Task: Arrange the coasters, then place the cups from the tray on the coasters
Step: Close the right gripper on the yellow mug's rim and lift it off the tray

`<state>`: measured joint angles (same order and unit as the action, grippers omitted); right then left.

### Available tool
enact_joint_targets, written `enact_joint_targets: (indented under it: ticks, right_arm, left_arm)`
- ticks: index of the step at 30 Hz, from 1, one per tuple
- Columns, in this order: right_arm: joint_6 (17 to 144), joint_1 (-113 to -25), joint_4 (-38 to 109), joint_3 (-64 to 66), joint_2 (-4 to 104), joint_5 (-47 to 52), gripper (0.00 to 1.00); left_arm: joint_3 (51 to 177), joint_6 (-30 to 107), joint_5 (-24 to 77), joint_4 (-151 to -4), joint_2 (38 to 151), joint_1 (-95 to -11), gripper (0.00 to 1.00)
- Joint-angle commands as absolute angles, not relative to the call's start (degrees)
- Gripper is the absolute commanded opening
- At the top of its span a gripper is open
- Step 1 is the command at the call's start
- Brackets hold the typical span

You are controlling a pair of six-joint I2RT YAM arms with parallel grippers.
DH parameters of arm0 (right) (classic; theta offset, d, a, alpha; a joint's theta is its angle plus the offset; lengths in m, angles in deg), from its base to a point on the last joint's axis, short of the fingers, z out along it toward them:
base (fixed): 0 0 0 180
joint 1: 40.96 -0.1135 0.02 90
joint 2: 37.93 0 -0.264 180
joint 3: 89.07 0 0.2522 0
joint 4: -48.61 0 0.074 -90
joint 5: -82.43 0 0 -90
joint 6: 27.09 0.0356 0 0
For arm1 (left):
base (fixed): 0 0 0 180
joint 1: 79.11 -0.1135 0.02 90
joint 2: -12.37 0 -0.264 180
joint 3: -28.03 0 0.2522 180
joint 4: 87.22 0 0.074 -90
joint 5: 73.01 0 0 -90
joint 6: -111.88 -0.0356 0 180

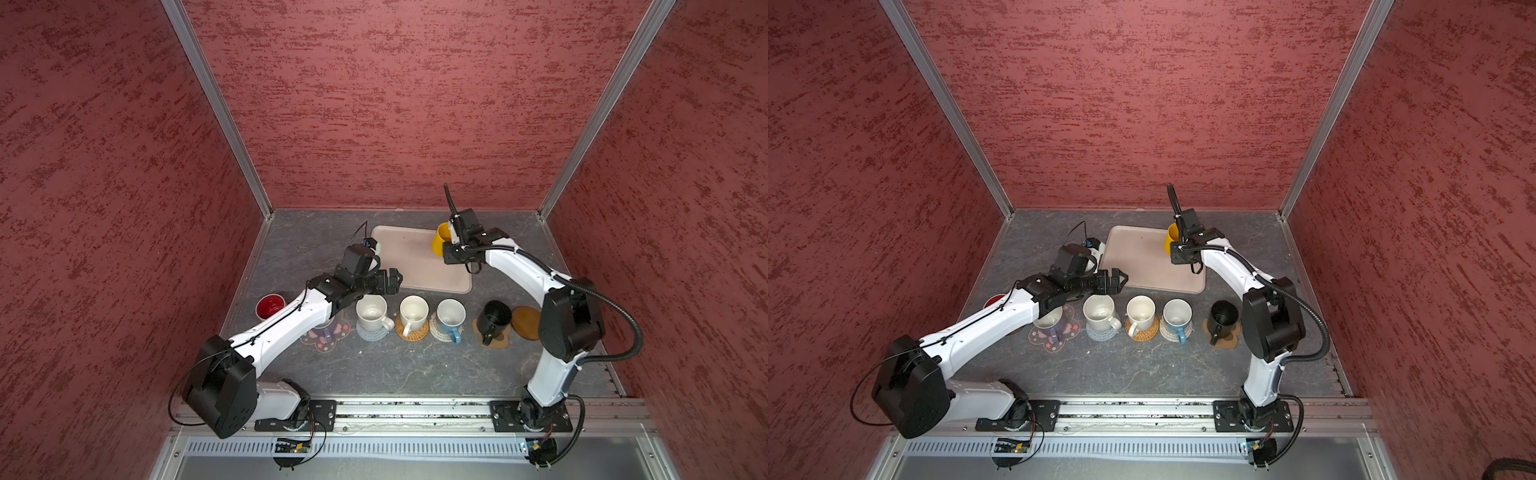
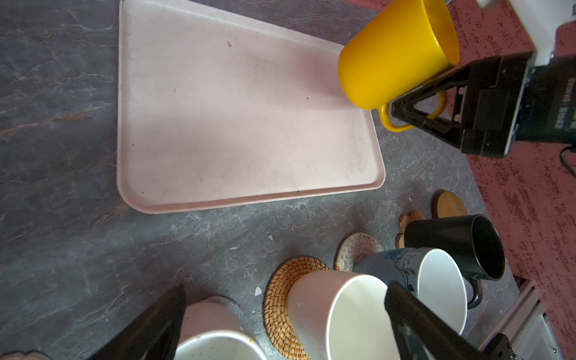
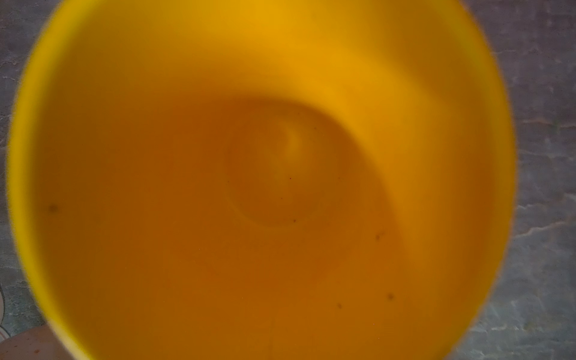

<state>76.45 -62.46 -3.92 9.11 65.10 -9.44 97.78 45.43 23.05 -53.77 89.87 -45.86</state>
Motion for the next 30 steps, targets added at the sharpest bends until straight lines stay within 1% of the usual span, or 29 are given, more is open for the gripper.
enact_joint_targets:
  ticks: [1,10,17,21,26,30]
  right_arm:
    - [78.1,-61.2,0.5,7.3,59.2,-12.3,0.0]
    - [83.4,-54.3,3.3,-4.3,47.5,-12.7,0.0]
    - [86.4,-48.2,3.1,-11.3,39.5,-11.2,0.0]
    - [87.4,-45.8,2.7,-15.3,35.2,-13.7,0.0]
    - [88.8,-42.9,0.7,-18.3,33.6,-16.1,0.0]
    - [90.6,-40.5,0.4,-20.4,31.5,-15.9,0.0]
  left_arm:
    - [100.0,44.8,23.3,-54.9,92.2,-44.8,1.0]
    - [105.7,45.5,24.4,-57.8,99.9,-42.4,1.0]
    - [109.5,46.2,25.6,-60.1,104.6,-40.8,1.0]
    - [110.9,46.2,25.9,-61.0,106.4,-40.1,1.0]
    - [110.1,46.6,26.9,-62.4,107.4,-39.7,1.0]
    - [109.7,46.5,27.0,-62.8,107.6,-39.7,0.99]
